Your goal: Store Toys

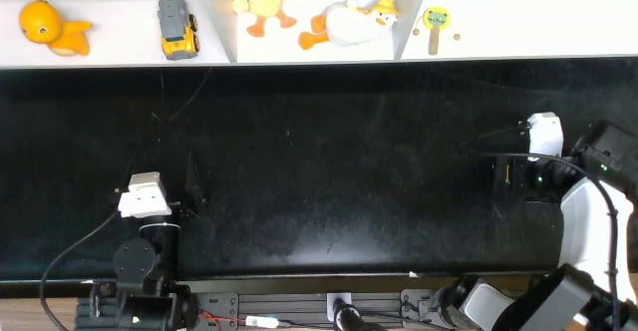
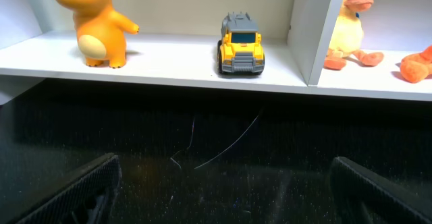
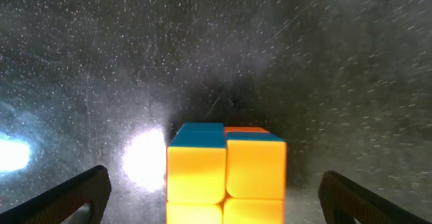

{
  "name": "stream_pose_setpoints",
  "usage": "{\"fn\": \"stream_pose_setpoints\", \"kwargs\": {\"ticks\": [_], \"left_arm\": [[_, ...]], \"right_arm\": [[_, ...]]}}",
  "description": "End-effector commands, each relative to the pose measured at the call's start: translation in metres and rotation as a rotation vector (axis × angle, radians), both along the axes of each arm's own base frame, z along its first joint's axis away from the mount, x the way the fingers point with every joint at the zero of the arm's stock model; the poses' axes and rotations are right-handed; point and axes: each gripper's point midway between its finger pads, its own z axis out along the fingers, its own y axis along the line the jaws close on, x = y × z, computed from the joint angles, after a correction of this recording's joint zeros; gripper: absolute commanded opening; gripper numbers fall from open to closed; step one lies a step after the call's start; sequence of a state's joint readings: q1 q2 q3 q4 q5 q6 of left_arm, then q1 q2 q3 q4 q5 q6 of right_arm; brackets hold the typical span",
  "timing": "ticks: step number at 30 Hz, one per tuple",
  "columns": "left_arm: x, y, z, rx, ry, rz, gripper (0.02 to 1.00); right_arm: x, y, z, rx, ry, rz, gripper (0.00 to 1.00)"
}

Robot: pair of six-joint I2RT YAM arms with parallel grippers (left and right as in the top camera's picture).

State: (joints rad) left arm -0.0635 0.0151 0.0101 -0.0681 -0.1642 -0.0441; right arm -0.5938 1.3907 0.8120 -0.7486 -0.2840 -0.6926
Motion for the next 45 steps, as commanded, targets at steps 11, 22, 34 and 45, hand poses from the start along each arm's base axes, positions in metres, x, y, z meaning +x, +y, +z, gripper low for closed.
{"fn": "stream_pose_setpoints", "kwargs": {"ticks": [11, 22, 34, 45], "left_arm": [[-0.001, 0.001, 0.001, 0.021, -0.003, 0.0, 0.998], [-0.001, 0.001, 0.001, 0.021, -0.003, 0.0, 0.998], [-0.001, 0.001, 0.001, 0.021, -0.003, 0.0, 0.998], [-0.001, 0.001, 0.001, 0.021, -0.003, 0.0, 0.998]], "right_arm": [[-0.005, 0.007, -0.021, 0.053, 0.032, -0.043, 0.978], [0.002, 0.021, -0.021, 0.048, 0.032, 0.003, 0.801], [-0.001, 0.017, -0.022, 0.026, 0.056, -0.028, 0.472], [0.011, 0.005, 0.016, -0.009, -0.026, -0.124, 0.452]]}}
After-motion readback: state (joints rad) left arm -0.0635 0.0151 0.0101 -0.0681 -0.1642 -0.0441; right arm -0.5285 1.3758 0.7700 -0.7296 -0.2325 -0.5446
